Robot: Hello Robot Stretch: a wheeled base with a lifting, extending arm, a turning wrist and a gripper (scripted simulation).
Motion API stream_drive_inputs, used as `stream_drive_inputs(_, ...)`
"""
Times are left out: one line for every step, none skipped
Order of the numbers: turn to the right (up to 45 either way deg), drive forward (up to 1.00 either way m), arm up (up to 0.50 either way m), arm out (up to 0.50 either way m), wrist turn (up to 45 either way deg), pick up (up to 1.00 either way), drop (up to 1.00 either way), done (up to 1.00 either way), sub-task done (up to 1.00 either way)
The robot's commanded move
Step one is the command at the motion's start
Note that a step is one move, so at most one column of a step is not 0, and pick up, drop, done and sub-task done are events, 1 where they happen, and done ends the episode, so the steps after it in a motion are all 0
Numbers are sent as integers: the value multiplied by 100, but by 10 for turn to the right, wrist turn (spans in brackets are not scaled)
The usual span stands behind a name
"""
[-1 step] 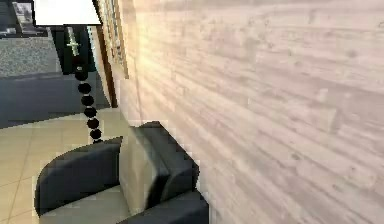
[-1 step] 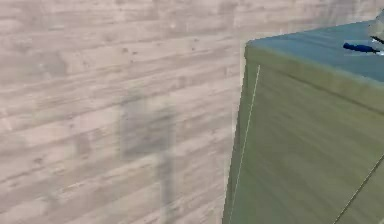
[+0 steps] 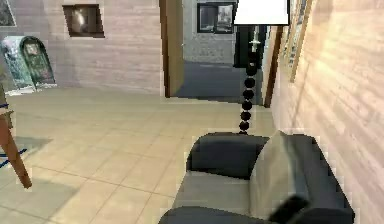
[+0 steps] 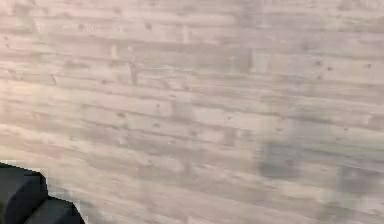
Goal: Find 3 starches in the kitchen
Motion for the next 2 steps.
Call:
stream_drive_inputs(-450,0,0,0,0,0,0,0,0)
stream_drive_inputs(-330,0,0,0,0,0,0,0,0)
